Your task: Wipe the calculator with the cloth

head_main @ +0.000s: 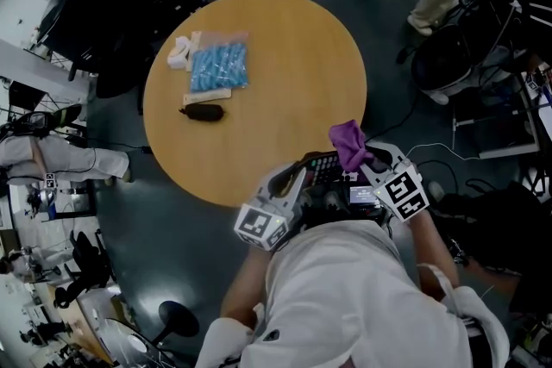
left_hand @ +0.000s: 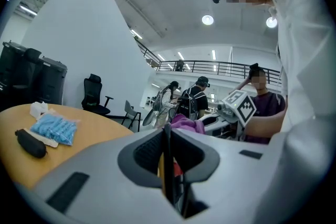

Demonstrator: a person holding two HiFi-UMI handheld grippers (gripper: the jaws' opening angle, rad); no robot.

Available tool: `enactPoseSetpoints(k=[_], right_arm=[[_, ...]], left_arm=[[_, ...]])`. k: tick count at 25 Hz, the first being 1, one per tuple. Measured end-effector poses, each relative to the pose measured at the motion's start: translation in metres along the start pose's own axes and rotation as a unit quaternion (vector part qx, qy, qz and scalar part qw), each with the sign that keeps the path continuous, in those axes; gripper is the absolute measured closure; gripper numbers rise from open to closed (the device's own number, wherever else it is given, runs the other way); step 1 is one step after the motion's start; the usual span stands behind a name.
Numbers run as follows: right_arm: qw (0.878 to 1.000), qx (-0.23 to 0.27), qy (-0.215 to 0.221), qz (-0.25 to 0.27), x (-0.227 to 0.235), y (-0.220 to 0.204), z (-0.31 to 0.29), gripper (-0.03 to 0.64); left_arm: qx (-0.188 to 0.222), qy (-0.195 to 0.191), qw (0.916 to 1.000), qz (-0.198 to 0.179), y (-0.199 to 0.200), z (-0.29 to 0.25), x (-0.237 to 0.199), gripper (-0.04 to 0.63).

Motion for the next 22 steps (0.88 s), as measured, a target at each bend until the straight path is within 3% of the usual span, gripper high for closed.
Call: enactPoseSetpoints(k=[2,4,5,6,7,8,9,11,13,14,15,16,18,20,22], right_arm=[[1.000,0.001,-0.011,-0.017,0.010,-0.006,0.002,0.529],[0.999,0.011,-0.022,-0.037,0.023,-0.008,0.007,0.529],[0.998,0.020,-0.025,-0.047,0.029,-0.007,0.010,0.529],[0.998,0.030,-0.023,-0.055,0.035,-0.003,0.013,0.529],[0.997,0.042,-0.018,-0.060,0.041,0.002,0.016,0.529],[0.997,0.053,-0.011,-0.060,0.045,0.008,0.018,0.529],[0.996,0.065,-0.001,-0.054,0.049,0.016,0.020,0.529],[0.995,0.089,0.025,-0.021,0.051,0.037,0.024,0.529],[0.991,0.111,0.060,0.039,0.043,0.062,0.028,0.529],[0.987,0.119,0.080,0.075,0.033,0.076,0.030,0.529],[0.981,0.123,0.102,0.110,0.021,0.088,0.032,0.529],[0.974,0.126,0.122,0.142,0.008,0.099,0.034,0.529],[0.958,0.131,0.161,0.198,-0.021,0.112,0.035,0.529],[0.943,0.127,0.194,0.237,-0.045,0.117,0.036,0.529],[0.937,0.117,0.209,0.254,-0.056,0.118,0.035,0.529]], left_arm=[[-0.008,0.006,0.9996,-0.025,0.004,-0.001,0.003,0.547],[-0.028,0.015,0.9946,-0.099,0.012,-0.004,0.009,0.548],[-0.044,0.019,0.9858,-0.161,0.016,-0.006,0.012,0.546],[-0.063,0.021,0.9698,-0.235,0.018,-0.008,0.015,0.547],[-0.083,0.022,0.9457,-0.313,0.019,-0.011,0.018,0.548],[-0.100,0.020,0.9134,-0.394,0.020,-0.014,0.021,0.548],[-0.113,0.014,0.8735,-0.473,0.020,-0.017,0.023,0.547],[-0.121,-0.012,0.7814,-0.612,0.022,-0.021,0.028,0.548],[-0.112,-0.050,0.6989,-0.705,0.024,-0.020,0.033,0.548],[-0.104,-0.070,0.6649,-0.736,0.026,-0.018,0.036,0.547],[-0.097,-0.090,0.6361,-0.760,0.028,-0.016,0.040,0.548],[-0.091,-0.107,0.6131,-0.777,0.030,-0.015,0.044,0.547],[-0.084,-0.135,0.5818,-0.798,0.035,-0.014,0.052,0.547],[-0.079,-0.147,0.5625,-0.810,0.038,-0.014,0.059,0.548],[-0.077,-0.151,0.5534,-0.816,0.039,-0.012,0.065,0.548]])
Point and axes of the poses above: the fingertips, and each gripper's own axes: z backward along the fingers, x to its right, y out of its top, the point moved 7 cm from there along z, backward along the fingers, and after that the axes turned 7 degrees about -y, right-handed, at the moved point
